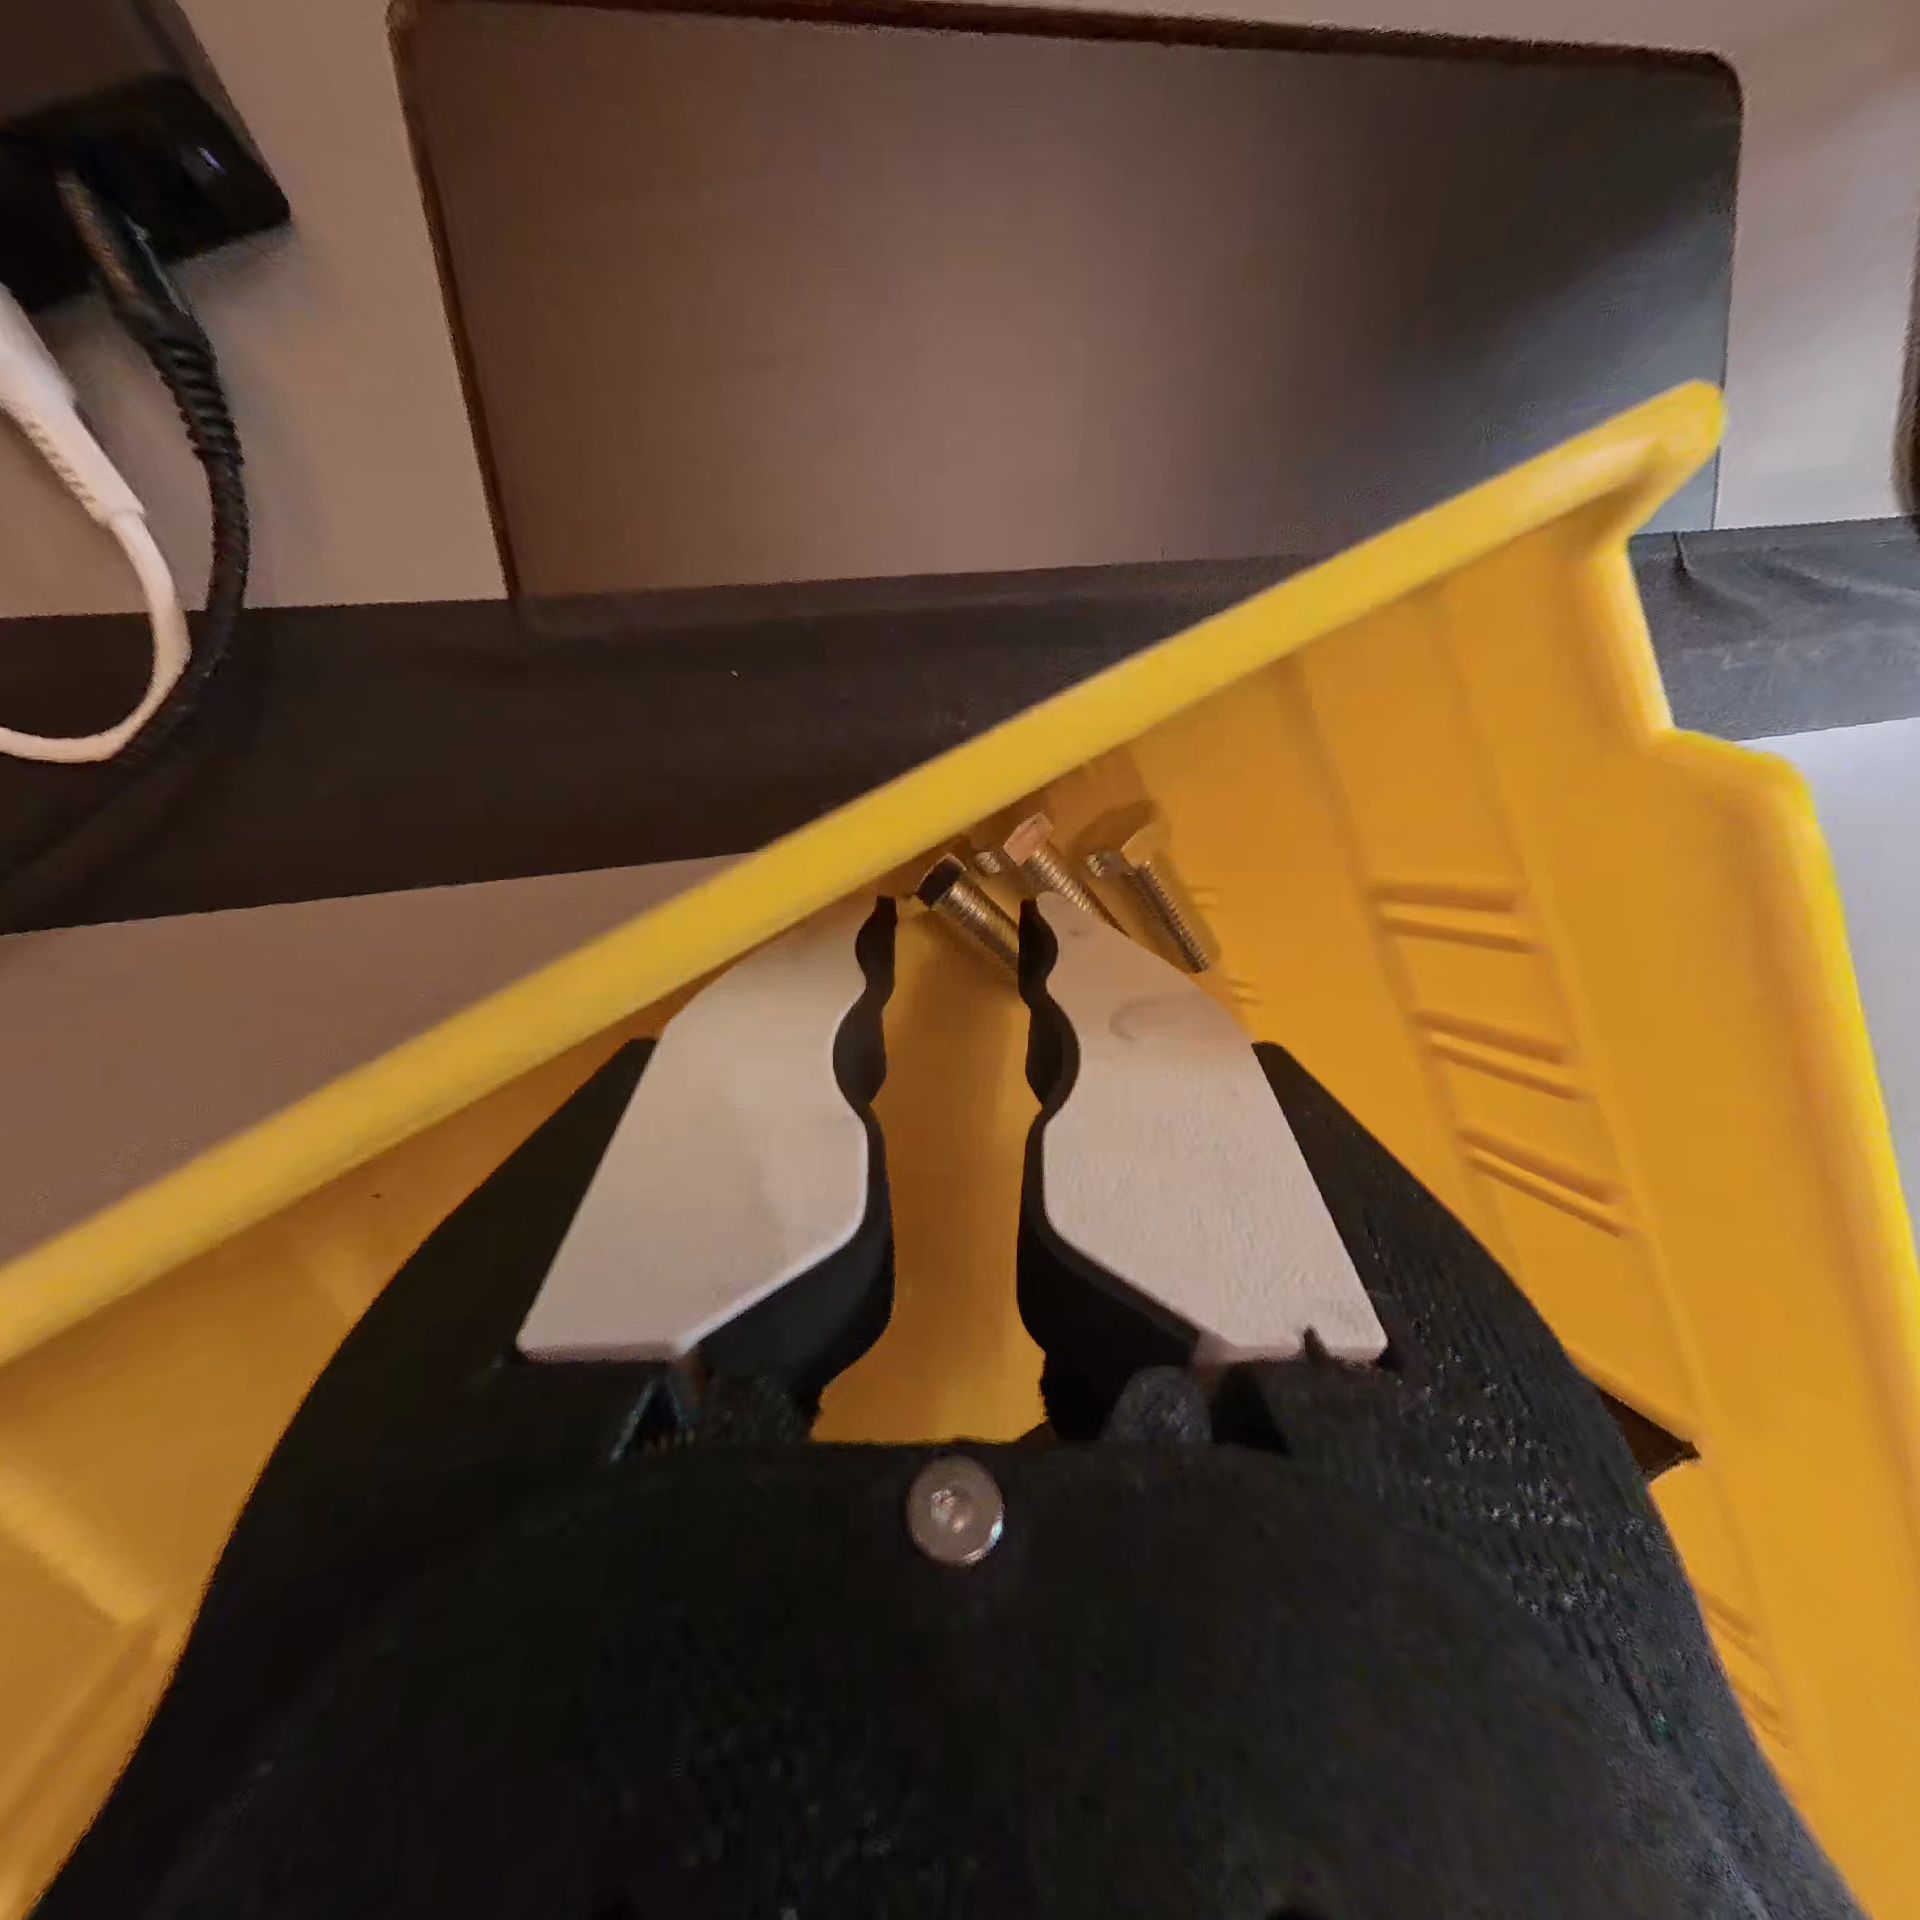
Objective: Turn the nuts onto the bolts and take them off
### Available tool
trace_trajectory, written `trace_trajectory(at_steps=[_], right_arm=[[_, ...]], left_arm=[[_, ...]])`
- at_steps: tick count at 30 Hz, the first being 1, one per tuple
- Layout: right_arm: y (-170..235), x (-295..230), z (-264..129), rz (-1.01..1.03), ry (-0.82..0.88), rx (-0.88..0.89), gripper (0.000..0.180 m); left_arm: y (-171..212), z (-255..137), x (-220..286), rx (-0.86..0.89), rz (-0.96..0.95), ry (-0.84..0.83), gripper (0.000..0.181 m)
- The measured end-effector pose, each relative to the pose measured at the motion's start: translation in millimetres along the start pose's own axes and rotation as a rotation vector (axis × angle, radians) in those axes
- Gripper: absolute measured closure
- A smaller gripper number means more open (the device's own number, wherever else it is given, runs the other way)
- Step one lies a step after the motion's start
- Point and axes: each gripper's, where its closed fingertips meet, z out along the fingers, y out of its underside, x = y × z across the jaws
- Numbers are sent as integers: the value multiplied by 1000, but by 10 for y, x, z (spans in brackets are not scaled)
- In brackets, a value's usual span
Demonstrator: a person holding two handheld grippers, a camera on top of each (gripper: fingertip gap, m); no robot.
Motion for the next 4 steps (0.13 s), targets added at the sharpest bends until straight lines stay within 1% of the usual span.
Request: trace_trajectory(at_steps=[1, 4], right_arm=[[-5, 11, -8, 11, -3, 3, 164], [-14, 40, -16, 37, -10, 8, 165]], left_arm=[[18, 26, -2, -22, -3, -3, 157], [47, 76, 8, -56, 6, -2, 157]])
